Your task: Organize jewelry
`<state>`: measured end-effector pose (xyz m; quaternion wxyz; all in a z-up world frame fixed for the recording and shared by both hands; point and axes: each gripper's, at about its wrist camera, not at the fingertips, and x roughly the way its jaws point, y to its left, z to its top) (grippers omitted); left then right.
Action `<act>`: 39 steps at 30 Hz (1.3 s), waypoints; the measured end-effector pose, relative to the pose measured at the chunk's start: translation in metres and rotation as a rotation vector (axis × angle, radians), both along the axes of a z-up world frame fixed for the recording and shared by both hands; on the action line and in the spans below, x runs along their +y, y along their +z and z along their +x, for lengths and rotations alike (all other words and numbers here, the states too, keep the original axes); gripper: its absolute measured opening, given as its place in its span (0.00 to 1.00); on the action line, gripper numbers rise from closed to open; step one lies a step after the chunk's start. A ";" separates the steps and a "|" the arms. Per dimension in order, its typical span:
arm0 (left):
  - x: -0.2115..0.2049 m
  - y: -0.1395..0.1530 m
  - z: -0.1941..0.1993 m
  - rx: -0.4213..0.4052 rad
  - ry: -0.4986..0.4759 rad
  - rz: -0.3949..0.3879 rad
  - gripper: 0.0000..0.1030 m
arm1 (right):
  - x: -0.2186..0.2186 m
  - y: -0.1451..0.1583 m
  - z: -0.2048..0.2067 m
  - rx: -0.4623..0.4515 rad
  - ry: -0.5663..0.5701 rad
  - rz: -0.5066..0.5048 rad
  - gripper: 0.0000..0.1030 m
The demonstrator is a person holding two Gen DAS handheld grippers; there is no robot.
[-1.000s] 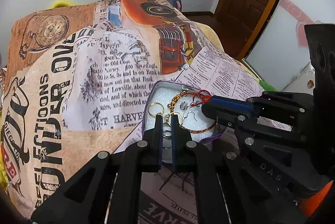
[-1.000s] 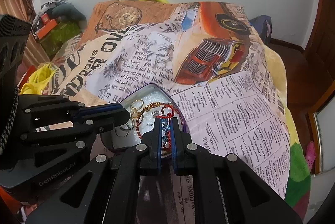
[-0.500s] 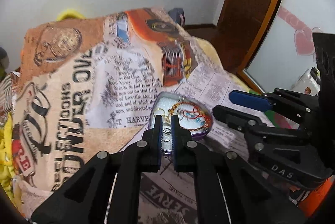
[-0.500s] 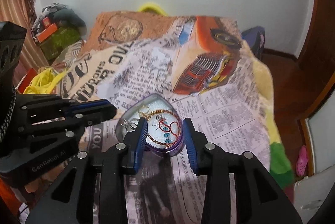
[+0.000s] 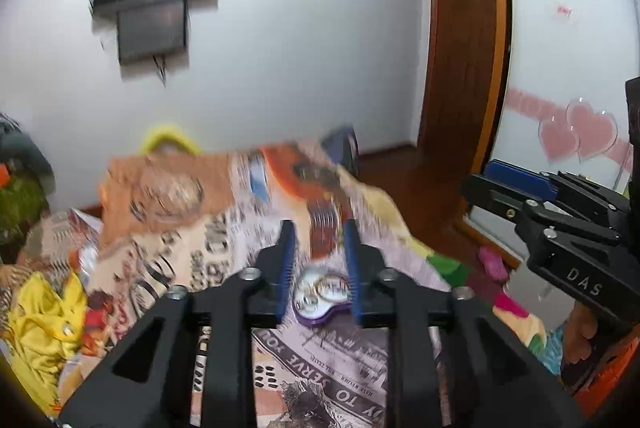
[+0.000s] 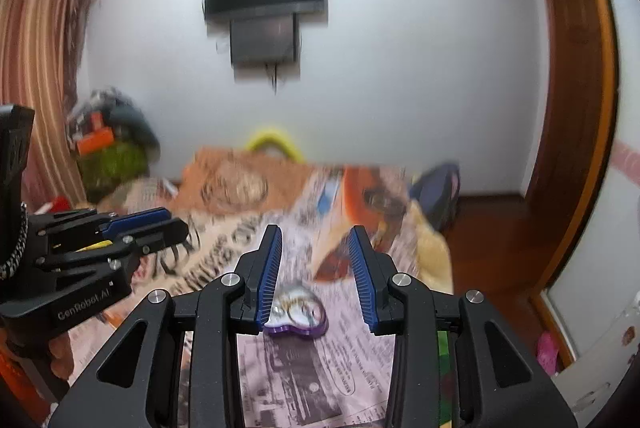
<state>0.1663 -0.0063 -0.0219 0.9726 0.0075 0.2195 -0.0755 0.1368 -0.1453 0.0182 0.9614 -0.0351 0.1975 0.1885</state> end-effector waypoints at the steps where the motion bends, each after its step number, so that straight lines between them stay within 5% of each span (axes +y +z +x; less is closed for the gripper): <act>1: -0.001 0.008 -0.012 -0.038 0.011 0.004 0.31 | -0.002 0.009 -0.013 -0.037 -0.008 0.009 0.31; 4: -0.002 0.026 -0.046 -0.135 0.034 0.011 0.35 | -0.003 0.025 -0.044 -0.121 -0.032 0.020 0.31; 8: 0.000 0.042 -0.087 -0.240 0.073 0.002 0.53 | -0.004 0.035 -0.074 -0.198 -0.064 0.036 0.35; 17: 0.002 0.051 -0.132 -0.342 0.131 -0.008 0.93 | 0.002 0.039 -0.101 -0.309 -0.159 0.050 0.83; 23: 0.006 0.052 -0.149 -0.357 0.149 -0.026 0.98 | 0.004 0.041 -0.109 -0.323 -0.202 0.056 0.97; 39: 0.008 0.044 -0.155 -0.338 0.176 -0.032 0.98 | -0.001 0.030 -0.121 -0.302 -0.202 0.036 0.98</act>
